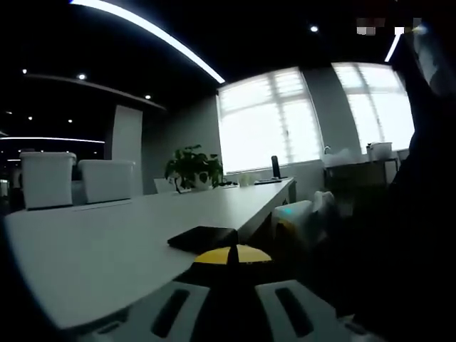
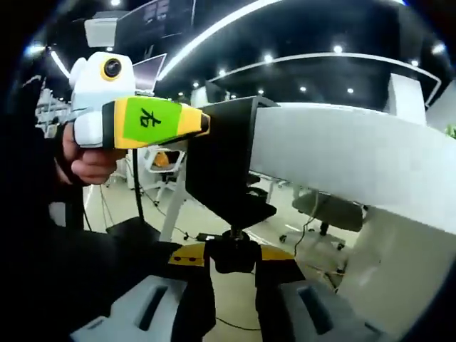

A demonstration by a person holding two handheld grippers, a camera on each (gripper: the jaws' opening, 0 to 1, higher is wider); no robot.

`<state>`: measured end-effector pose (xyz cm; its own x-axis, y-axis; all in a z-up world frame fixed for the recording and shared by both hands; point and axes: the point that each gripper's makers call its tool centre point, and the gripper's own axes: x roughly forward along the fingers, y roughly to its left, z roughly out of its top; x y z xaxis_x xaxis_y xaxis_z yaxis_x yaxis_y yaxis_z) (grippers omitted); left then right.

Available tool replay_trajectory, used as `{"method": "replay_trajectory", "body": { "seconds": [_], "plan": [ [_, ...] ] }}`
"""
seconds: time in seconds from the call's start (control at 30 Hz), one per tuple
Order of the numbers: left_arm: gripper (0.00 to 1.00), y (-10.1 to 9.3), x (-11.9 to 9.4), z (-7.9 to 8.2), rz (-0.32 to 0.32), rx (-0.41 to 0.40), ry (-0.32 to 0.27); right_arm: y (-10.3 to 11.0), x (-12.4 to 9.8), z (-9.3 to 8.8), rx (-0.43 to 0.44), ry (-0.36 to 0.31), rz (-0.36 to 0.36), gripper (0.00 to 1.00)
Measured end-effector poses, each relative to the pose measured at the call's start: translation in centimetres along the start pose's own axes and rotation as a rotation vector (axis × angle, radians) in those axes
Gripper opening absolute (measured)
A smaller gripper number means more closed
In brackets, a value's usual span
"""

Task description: Clamp the fixed fixture on the desktop, loosen the retaining clip, secure it to the edge of the desk, and tighten the retaining clip.

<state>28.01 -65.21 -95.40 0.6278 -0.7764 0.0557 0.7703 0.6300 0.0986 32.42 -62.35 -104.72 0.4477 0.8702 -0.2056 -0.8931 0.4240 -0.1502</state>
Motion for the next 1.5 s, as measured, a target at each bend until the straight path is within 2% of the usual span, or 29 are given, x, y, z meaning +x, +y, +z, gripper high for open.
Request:
{"method": "replay_trajectory", "body": {
  "seconds": [0.07, 0.13, 0.23, 0.33, 0.4, 0.43, 0.5, 0.53, 0.6, 0.67, 0.77, 0.87, 0.97, 1.03, 1.1, 1.17, 1.2, 1.27, 1.3, 1.37, 1.43, 1.5],
  "plan": [
    [0.01, 0.0, 0.0, 0.0, 0.001, 0.003, 0.000, -0.4, 0.3, -0.3, -0.003, 0.010, 0.057, 0.21],
    [0.01, 0.0, 0.0, 0.0, 0.001, 0.003, 0.001, -0.8, 0.5, -0.4, -0.024, 0.004, 0.081, 0.21],
    [0.01, 0.0, 0.0, 0.0, 0.001, 0.001, -0.001, 0.3, 0.3, -0.3, -0.024, -0.016, 0.118, 0.21],
    [0.01, 0.0, 0.0, 0.0, 0.001, -0.006, -0.004, 0.1, 0.0, -0.4, -0.046, -0.021, 0.127, 0.22],
    [0.01, 0.0, 0.0, 0.1, -0.001, -0.008, -0.004, 0.0, -0.1, -0.5, 0.017, 0.003, 0.106, 0.22],
    [0.01, 0.0, 0.0, 0.1, -0.001, -0.009, -0.005, 0.0, -0.1, -0.4, 0.015, 0.011, 0.095, 0.22],
    [0.01, 0.0, 0.0, 0.1, -0.001, -0.011, -0.005, -0.3, -0.1, -0.3, -0.044, 0.018, 0.025, 0.25],
    [0.01, 0.0, 0.0, 0.1, 0.000, -0.012, -0.005, -0.6, -0.3, -0.1, -0.059, 0.013, -0.037, 0.26],
    [0.01, 0.1, 0.0, 0.1, 0.001, -0.016, -0.004, -1.1, -0.8, 0.7, -0.053, -0.027, -0.146, 0.30],
    [0.01, 0.1, 0.1, 0.1, 0.001, -0.021, -0.005, -1.3, -1.3, 0.6, -0.019, -0.029, -0.233, 0.34],
    [0.01, 0.1, 0.1, 0.1, 0.001, -0.020, -0.001, -1.3, -2.1, -0.2, 0.056, 0.013, -0.389, 0.41],
    [0.01, 0.1, 0.1, 0.1, 0.002, -0.021, 0.002, -1.1, -2.4, -0.3, 0.153, 0.014, -0.549, 0.43],
    [0.01, 0.1, 0.1, 0.1, 0.000, -0.019, 0.004, -1.2, -1.6, 0.1, 0.120, 0.023, -0.643, 0.42],
    [0.01, 0.1, 0.1, 0.0, 0.001, -0.017, 0.005, -1.4, -1.3, 0.2, 0.137, 0.020, -0.687, 0.42],
    [0.01, 0.2, 0.1, 0.0, 0.000, -0.017, 0.005, -1.9, -1.3, -0.3, 0.167, 0.049, -0.741, 0.42],
    [0.01, 0.2, 0.1, 0.0, -0.001, -0.018, 0.005, -2.3, -1.1, -0.8, 0.214, 0.059, -0.764, 0.39],
    [0.01, 0.2, 0.1, 0.0, -0.002, -0.018, 0.005, -2.2, -1.1, -0.7, 0.217, 0.054, -0.769, 0.35],
    [0.01, 0.1, 0.1, 0.0, -0.003, -0.011, 0.006, -2.1, -1.2, -0.2, 0.168, 0.051, -0.785, 0.27],
    [0.01, 0.1, 0.0, 0.0, -0.003, -0.012, 0.005, -2.1, -1.2, -0.4, 0.179, 0.061, -0.789, 0.27],
    [0.01, 0.1, 0.0, 0.0, -0.003, -0.015, 0.003, -1.7, -1.0, -1.0, 0.266, 0.059, -0.780, 0.26],
    [0.01, 0.1, 0.0, 0.0, -0.003, -0.017, 0.002, -1.8, -1.2, -0.8, 0.217, 0.065, -0.796, 0.24],
    [0.01, 0.1, 0.1, 0.0, -0.004, -0.015, 0.002, -1.9, -1.5, -0.8, 0.212, 0.063, -0.785, 0.23]
  ]
}}
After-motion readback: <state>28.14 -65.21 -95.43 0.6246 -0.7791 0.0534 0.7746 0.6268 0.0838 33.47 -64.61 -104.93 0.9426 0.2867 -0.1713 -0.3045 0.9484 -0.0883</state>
